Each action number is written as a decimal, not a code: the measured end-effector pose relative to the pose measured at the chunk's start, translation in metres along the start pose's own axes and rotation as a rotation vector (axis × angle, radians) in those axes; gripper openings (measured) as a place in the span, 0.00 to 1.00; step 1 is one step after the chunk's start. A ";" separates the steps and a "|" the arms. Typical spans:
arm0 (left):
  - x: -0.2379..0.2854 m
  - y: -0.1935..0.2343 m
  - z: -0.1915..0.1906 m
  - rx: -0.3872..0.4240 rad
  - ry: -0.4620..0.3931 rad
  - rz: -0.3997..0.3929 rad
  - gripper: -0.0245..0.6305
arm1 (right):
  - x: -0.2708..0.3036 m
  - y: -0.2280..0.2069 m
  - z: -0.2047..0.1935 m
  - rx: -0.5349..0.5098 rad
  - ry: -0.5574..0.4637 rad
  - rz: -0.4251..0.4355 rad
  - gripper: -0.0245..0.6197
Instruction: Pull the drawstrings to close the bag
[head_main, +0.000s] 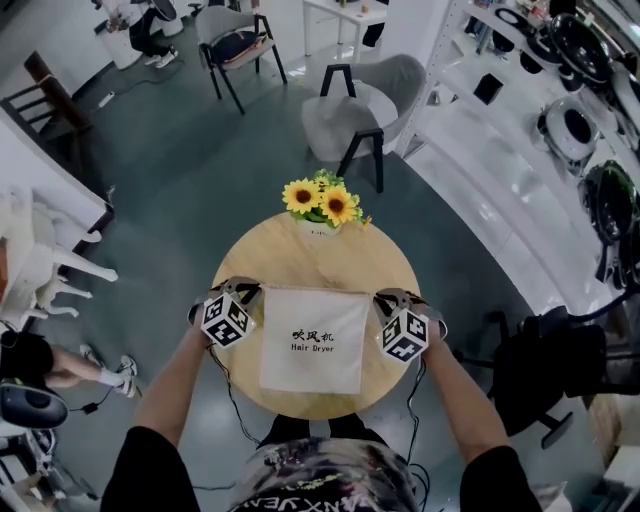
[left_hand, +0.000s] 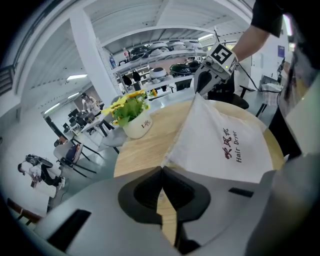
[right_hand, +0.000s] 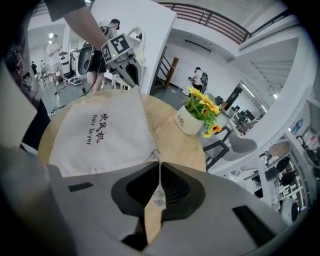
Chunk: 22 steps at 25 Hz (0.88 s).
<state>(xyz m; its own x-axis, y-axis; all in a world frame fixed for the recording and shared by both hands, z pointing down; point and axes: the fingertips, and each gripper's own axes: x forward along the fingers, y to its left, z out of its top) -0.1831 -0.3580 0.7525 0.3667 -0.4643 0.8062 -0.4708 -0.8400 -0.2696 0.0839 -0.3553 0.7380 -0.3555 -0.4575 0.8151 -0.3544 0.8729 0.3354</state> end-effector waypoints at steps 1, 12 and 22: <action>-0.005 0.004 0.005 0.000 -0.013 0.017 0.07 | -0.005 -0.005 0.005 -0.004 -0.007 -0.018 0.05; -0.058 0.057 0.058 0.038 -0.116 0.175 0.07 | -0.062 -0.065 0.055 -0.063 -0.081 -0.195 0.05; -0.101 0.101 0.098 0.101 -0.165 0.283 0.07 | -0.105 -0.110 0.093 -0.151 -0.119 -0.315 0.05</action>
<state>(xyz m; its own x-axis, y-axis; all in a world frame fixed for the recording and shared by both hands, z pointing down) -0.1891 -0.4233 0.5919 0.3617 -0.7148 0.5985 -0.4934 -0.6915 -0.5277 0.0804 -0.4192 0.5712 -0.3503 -0.7166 0.6032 -0.3343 0.6972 0.6341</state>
